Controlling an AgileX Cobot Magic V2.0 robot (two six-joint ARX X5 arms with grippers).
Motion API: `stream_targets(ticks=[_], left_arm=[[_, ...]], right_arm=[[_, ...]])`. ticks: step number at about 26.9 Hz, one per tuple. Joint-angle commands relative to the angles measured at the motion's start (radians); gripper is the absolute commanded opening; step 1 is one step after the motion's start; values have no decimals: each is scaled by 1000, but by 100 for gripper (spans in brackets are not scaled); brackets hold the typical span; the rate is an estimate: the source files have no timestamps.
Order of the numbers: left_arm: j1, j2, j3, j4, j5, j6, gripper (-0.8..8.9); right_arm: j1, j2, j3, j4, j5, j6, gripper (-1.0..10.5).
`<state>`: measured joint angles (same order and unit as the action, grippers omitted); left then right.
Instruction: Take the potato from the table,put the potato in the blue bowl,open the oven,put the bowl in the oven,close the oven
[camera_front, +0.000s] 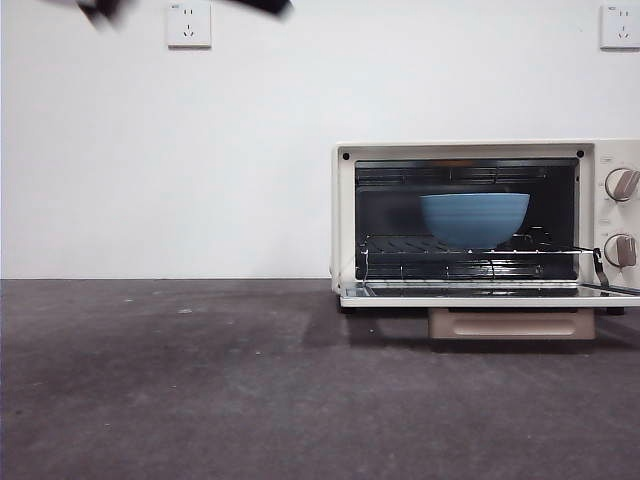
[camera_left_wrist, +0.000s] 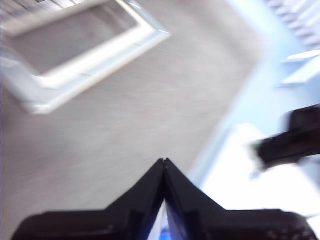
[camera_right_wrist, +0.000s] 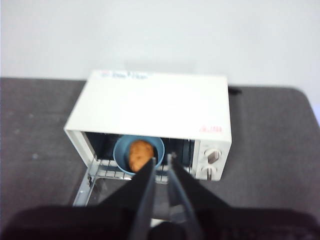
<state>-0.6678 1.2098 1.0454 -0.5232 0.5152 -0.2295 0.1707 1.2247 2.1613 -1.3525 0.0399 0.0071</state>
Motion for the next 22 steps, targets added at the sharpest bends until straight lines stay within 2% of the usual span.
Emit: stream_targets(ticks=[1,2,6,12,15,22], left_arm=[[155,156,-5,122,333,-81,-8],[193,212,-5,166,362,-128,-8],[258,369,-5,302,365,-286,-8],[277,552,-4,419,357,-475,-8],[267,612,-4,420,316,-514,-7],[214,657,-4,428,209,-578,-7]], right_arm=[[1,-60,-37,-21,-10,-19,22],[1,-85,-58,-21,-10,-19,5],[0,-169,-153,-21,-5,-42,-9],[0,-269,-323,-1,-23,-39,-8],[0,-319,-403,37,-44,-38,-8],[0,-375,-513,84,-33,-64,-8]])
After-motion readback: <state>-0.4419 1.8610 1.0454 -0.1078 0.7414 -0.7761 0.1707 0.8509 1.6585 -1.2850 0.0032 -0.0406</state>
